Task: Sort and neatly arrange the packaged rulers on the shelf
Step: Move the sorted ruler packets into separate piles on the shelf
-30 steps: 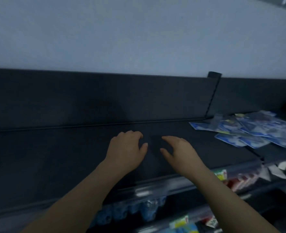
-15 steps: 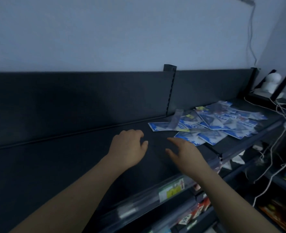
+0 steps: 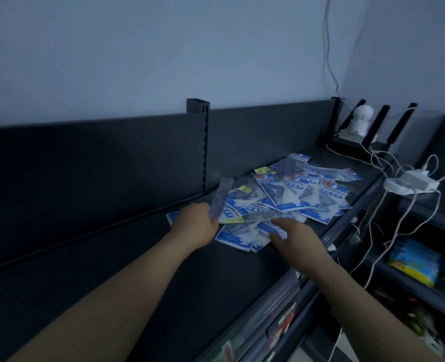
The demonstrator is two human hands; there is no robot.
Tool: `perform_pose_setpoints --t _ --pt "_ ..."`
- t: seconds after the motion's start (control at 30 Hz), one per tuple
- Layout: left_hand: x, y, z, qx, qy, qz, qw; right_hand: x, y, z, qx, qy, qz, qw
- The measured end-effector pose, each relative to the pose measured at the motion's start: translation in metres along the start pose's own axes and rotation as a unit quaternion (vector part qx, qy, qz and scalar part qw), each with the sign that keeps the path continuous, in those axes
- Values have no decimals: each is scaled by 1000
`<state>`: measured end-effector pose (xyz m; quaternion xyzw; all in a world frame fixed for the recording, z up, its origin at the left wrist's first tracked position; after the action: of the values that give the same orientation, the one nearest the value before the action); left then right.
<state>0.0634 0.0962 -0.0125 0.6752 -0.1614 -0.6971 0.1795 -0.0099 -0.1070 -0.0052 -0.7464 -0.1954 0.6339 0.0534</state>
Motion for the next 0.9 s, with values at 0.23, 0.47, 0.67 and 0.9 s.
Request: perform_pose_setpoints --t 0.23,0.47,0.67,0.9 --pt "26 32 -49 -41 29 15 999 -7 67 -46 -45 -15 13 999" --pt "23 27 -66 -146 -5 42 988 5 115 -78 -105 -29 24 994" --pt "12 12 -54 -160 -6 33 987 10 119 -93 -148 13 65 987" --pt "24 17 -49 -139 52 -55 987 26 90 -95 -275 -41 -34 960"
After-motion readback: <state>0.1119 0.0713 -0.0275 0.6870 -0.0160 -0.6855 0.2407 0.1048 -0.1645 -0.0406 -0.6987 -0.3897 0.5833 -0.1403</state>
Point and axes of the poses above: each hand's wrist, its own z-axis away from the middle knuckle, its own x-axis out of the palm, y = z × x, the point moved 4 cm from there along -z, towards the middle knuckle, and after that the axes turned 14 degrees about -x, right-handed, at the moved point
